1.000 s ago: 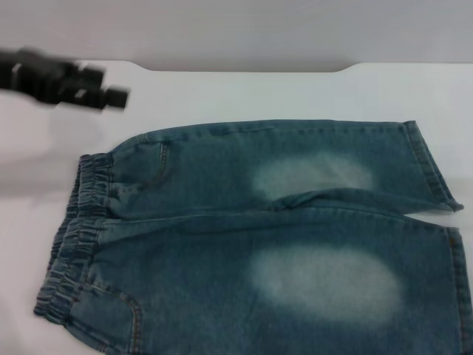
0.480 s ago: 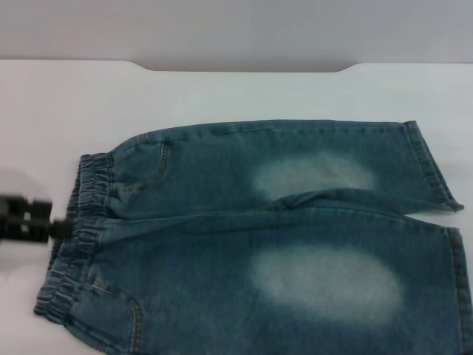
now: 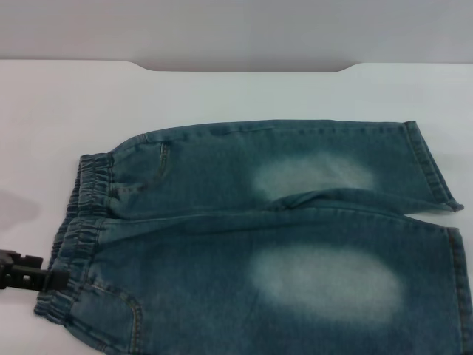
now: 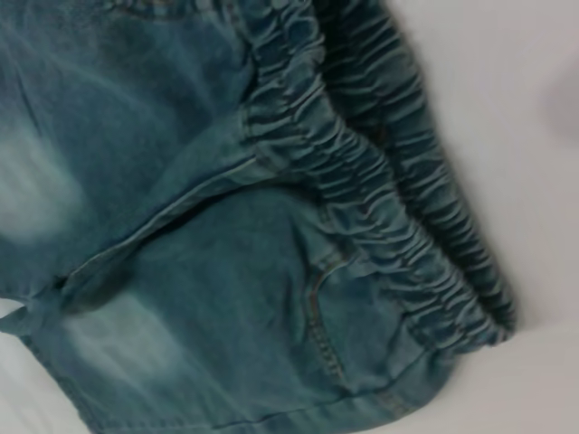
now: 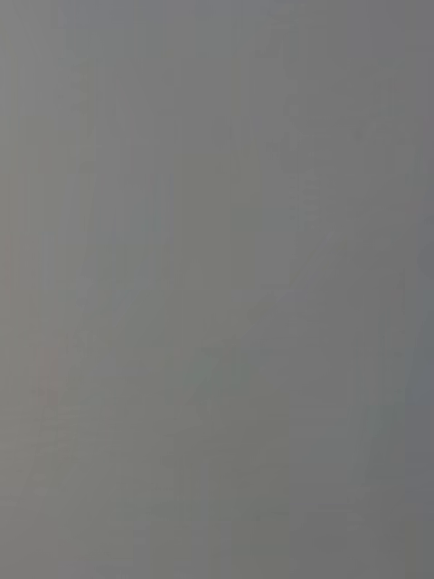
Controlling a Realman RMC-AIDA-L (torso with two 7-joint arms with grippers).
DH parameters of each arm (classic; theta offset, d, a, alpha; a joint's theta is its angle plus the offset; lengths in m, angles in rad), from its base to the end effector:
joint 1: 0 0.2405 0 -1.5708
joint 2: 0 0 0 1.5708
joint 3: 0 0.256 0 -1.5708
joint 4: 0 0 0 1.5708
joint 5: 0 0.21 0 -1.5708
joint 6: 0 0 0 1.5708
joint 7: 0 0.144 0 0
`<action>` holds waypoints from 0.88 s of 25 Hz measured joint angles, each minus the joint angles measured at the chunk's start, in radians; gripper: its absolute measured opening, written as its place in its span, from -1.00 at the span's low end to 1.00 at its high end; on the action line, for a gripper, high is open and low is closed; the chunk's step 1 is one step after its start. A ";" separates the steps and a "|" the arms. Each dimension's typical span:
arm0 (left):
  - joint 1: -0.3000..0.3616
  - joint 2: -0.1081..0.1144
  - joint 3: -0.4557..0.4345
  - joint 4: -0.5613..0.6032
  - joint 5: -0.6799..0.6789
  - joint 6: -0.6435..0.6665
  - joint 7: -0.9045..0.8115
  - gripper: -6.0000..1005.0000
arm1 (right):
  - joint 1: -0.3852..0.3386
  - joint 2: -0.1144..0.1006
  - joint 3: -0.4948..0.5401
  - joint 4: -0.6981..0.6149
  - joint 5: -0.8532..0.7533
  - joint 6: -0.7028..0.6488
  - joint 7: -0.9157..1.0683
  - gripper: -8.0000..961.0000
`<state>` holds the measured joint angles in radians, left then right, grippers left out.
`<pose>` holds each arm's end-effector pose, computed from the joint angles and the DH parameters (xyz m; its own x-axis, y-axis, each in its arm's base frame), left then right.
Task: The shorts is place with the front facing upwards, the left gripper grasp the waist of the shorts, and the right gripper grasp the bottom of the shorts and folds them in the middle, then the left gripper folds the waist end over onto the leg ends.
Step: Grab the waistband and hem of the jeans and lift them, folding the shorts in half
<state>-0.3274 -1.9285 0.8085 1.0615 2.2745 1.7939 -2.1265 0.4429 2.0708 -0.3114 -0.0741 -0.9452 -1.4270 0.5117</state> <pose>-0.3246 0.2733 0.0921 0.5182 0.8460 0.1254 0.8537 -0.5029 -0.1353 0.3462 0.3199 0.0632 0.4959 0.2933 -0.8174 -0.8476 -0.0415 -0.5291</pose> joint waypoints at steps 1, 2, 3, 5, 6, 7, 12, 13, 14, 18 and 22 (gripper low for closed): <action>0.000 0.002 -0.001 -0.005 0.002 -0.003 -0.001 0.68 | 0.001 0.000 0.000 0.000 0.000 0.006 -0.001 0.21; -0.001 0.005 -0.004 -0.011 0.006 -0.004 -0.001 0.68 | 0.001 0.000 0.000 -0.001 0.000 0.010 -0.003 0.21; -0.002 0.006 -0.008 -0.015 0.010 -0.005 -0.001 0.68 | 0.001 0.000 0.000 -0.001 0.000 0.012 -0.006 0.21; -0.003 0.007 -0.017 -0.024 0.022 -0.010 -0.001 0.68 | 0.000 0.000 0.000 -0.001 0.001 0.012 -0.016 0.21; -0.003 0.008 -0.021 -0.030 0.029 -0.015 -0.001 0.68 | -0.001 0.000 0.001 -0.001 0.002 0.011 -0.020 0.21; -0.003 0.009 -0.023 -0.035 0.033 -0.019 -0.001 0.68 | -0.002 0.000 0.002 -0.001 0.003 0.010 -0.022 0.21; -0.022 0.008 -0.023 -0.071 0.076 -0.044 0.004 0.68 | -0.006 0.000 0.004 -0.001 0.004 0.006 -0.023 0.21; -0.028 0.006 -0.023 -0.079 0.088 -0.047 0.006 0.68 | -0.006 0.000 0.003 -0.001 0.004 0.005 -0.023 0.21; -0.035 0.005 -0.022 -0.087 0.100 -0.052 0.007 0.68 | -0.006 0.000 0.001 -0.001 0.004 0.005 -0.023 0.21; -0.056 0.001 -0.018 -0.117 0.130 -0.061 0.020 0.67 | -0.005 0.001 0.000 -0.001 0.004 0.003 -0.023 0.21; -0.066 0.001 -0.019 -0.139 0.138 -0.063 0.034 0.67 | -0.009 0.002 0.002 -0.001 0.005 0.003 -0.023 0.21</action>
<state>-0.3938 -1.9278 0.7899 0.9226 2.4127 1.7307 -2.0926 0.4338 2.0724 -0.3089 -0.0749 -0.9404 -1.4244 0.4892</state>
